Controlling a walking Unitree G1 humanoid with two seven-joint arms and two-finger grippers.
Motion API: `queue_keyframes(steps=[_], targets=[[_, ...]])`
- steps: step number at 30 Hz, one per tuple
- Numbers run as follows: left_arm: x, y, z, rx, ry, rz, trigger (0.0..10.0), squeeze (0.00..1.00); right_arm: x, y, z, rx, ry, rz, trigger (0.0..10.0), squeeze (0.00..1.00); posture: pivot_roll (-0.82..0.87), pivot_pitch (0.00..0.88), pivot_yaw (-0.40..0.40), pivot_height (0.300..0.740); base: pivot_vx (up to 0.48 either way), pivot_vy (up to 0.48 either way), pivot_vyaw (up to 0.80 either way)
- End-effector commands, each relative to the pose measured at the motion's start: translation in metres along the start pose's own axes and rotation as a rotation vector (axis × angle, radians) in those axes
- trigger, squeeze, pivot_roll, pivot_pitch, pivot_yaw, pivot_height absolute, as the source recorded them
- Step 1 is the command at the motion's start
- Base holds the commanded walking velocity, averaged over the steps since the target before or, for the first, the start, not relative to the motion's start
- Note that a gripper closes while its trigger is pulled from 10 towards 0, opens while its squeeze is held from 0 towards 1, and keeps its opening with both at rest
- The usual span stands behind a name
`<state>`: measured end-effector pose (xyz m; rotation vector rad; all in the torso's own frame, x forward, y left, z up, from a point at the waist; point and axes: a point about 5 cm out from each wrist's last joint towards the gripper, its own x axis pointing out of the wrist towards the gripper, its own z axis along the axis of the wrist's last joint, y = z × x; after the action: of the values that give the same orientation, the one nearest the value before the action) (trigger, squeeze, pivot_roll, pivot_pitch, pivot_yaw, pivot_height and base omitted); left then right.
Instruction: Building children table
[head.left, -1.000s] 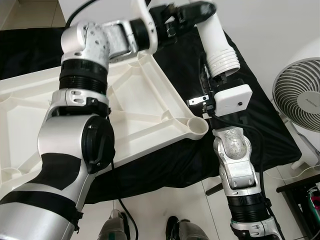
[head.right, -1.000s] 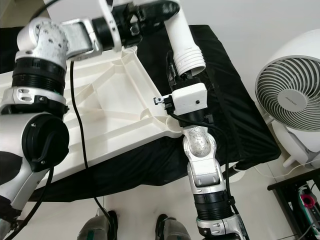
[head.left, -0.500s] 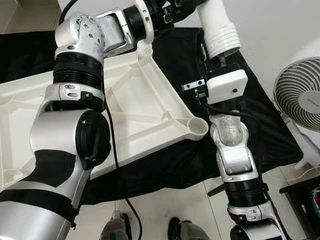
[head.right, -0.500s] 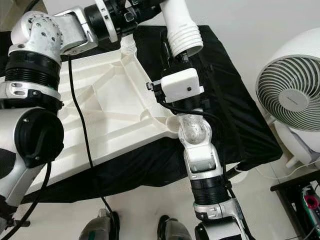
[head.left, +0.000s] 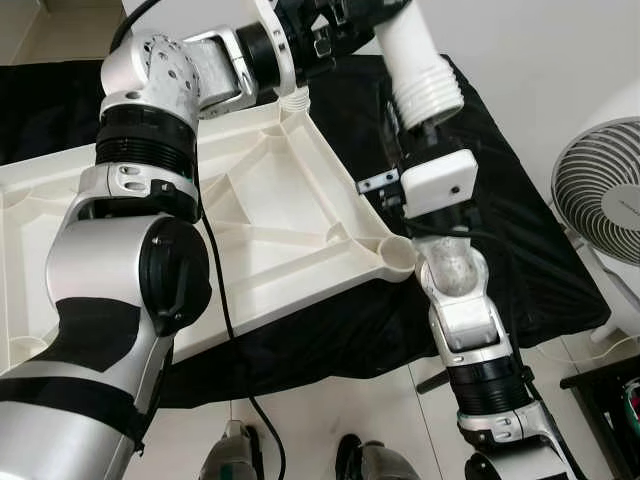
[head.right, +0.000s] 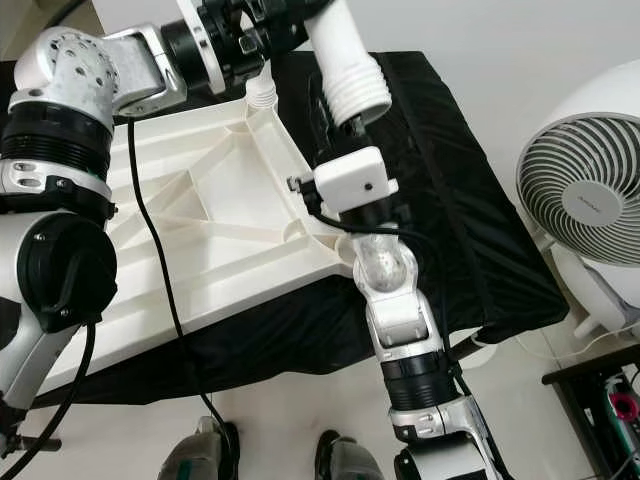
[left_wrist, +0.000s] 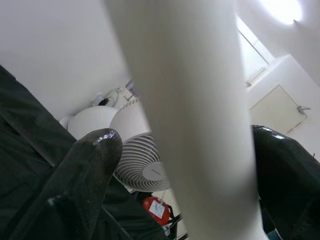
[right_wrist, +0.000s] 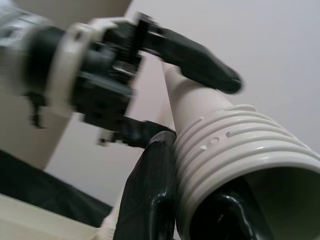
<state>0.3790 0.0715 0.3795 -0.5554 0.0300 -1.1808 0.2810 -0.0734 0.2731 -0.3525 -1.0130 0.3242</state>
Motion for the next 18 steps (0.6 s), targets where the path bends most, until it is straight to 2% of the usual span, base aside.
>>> queue_keyframes(steps=[1,9,10,18], targets=[[0.003,0.001,0.004,0.019,0.006,0.071,10.0,0.00,-0.001,0.010,0.014,0.006,-0.087,0.056,10.0,0.00,0.10,0.171,-0.030,0.740,0.000,0.000,0.00],[0.002,0.001,0.018,0.052,-0.044,0.109,10.0,0.00,-0.011,0.016,0.011,0.014,-0.063,0.080,10.0,0.00,0.10,0.173,-0.028,0.740,0.000,0.000,0.00],[-0.001,0.003,0.026,0.074,-0.070,0.141,10.0,0.00,-0.013,0.017,0.011,0.018,-0.055,0.082,10.0,0.00,0.09,0.173,-0.026,0.740,0.000,0.000,0.00],[-0.014,0.008,0.042,0.123,-0.114,0.214,10.0,0.00,-0.019,0.019,0.012,0.022,-0.036,0.078,10.0,0.00,0.09,0.172,-0.018,0.740,0.000,0.000,0.00]])
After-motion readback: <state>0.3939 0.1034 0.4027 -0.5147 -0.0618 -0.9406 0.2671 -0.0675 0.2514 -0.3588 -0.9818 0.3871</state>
